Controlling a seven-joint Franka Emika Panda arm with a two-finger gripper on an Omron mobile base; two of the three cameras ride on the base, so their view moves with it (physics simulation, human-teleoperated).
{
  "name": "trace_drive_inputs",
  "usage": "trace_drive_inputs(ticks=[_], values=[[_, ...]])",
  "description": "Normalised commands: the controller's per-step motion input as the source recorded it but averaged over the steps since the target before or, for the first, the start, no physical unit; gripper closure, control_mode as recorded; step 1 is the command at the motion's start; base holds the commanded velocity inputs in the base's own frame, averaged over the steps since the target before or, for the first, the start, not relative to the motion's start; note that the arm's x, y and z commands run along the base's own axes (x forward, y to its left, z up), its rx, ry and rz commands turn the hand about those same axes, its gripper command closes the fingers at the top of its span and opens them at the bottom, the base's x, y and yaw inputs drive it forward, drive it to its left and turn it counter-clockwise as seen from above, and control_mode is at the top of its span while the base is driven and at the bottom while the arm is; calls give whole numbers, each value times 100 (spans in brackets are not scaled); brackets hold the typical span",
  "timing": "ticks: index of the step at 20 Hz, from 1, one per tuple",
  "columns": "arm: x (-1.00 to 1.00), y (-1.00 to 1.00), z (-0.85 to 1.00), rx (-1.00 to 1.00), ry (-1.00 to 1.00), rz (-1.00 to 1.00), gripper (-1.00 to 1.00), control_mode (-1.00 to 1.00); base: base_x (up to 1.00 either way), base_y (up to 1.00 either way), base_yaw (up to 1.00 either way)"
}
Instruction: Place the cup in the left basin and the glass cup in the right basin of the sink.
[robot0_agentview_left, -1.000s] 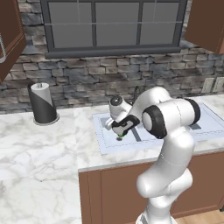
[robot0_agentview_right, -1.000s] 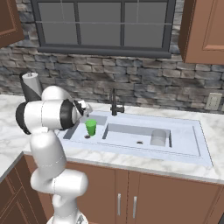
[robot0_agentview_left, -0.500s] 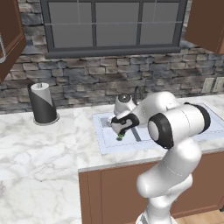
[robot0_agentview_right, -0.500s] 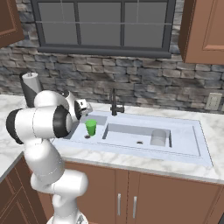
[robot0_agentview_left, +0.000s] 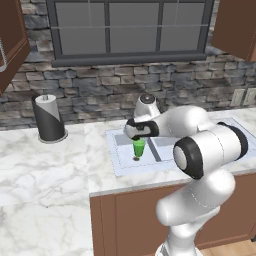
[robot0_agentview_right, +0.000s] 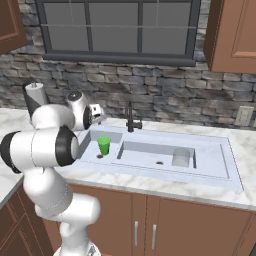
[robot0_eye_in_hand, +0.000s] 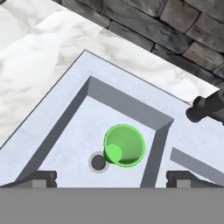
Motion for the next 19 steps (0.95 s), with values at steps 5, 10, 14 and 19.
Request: trace_drive_inputs(ticks=[5, 10, 14, 19], values=[[-5, 0, 24, 0, 6, 0, -100, -100, 0, 0, 0], [-26, 0, 6, 0, 4, 0, -100, -100, 0, 0, 0], [-47, 0, 0, 0, 4, 0, -100, -100, 0, 0, 0], [-49, 0, 0, 0, 4, 0, -100, -100, 0, 0, 0]])
